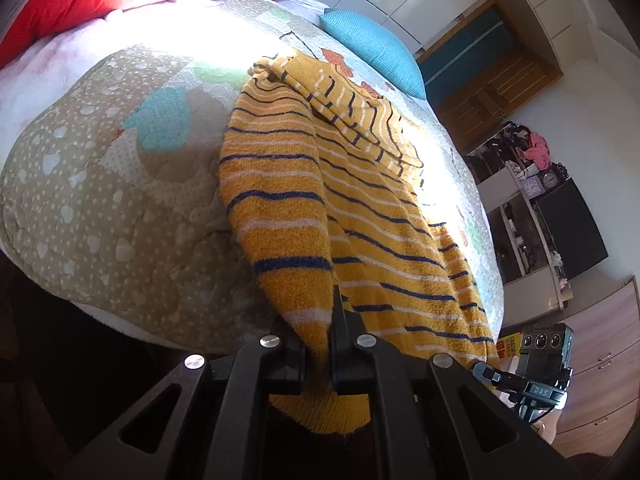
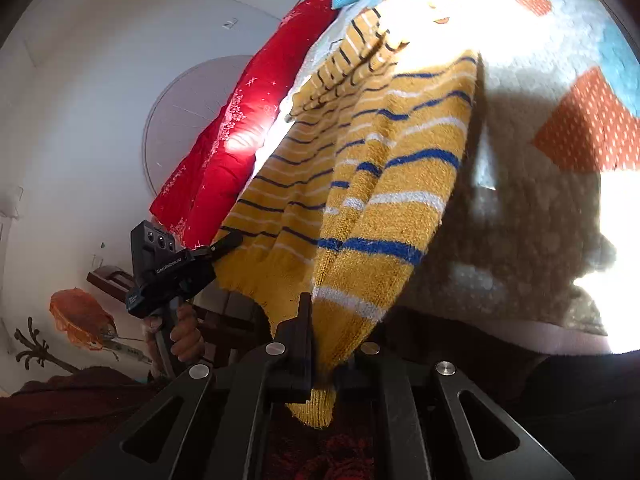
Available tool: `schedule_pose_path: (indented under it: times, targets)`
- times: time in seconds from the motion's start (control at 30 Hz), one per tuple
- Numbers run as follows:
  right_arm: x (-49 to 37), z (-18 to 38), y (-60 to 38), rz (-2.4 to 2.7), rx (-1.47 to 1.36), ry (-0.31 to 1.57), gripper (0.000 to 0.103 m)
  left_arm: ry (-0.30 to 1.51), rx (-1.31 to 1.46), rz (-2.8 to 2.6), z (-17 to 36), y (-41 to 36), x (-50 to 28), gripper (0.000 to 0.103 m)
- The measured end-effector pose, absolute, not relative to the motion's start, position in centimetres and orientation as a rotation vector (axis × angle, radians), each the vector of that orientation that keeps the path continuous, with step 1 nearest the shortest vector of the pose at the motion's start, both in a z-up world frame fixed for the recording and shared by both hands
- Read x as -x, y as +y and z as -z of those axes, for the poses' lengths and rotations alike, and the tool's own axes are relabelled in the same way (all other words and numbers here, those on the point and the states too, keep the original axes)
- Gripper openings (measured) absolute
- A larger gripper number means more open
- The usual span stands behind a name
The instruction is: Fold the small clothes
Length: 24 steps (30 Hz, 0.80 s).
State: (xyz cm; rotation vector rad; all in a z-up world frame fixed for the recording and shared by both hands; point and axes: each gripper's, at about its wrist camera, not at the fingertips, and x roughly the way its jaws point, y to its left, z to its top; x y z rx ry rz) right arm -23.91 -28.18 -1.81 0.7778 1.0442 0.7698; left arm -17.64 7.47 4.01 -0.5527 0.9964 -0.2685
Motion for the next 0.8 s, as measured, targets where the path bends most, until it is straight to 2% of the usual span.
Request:
schedule_pose_path:
  times: [0.13,0.37,0.53,0.8]
  targets:
    - [21.9,1.5,-28.5,-0.752,-0.781,1.022,0.009,0.985,0.587,0.266,-4.2,8.3,16.2,0.007]
    - [14.2,-5.3,-28.9,-0.755,-0.706,0.842,0.009,0.870,0.566,0.257,-8.8,8.6,8.6,0.007]
    - [7.0,-8.9,-29.2,-0.686,-0.637,0.779,0.009,0.841,0.525,0.233,-11.6,7.8,1.2,0.007]
    - [-0.8,-8.6,-29.9,-0.581,-0.645,0.819,0.009,0.873,0.512,0.199,-11.1,6.9,-5.8,0.007]
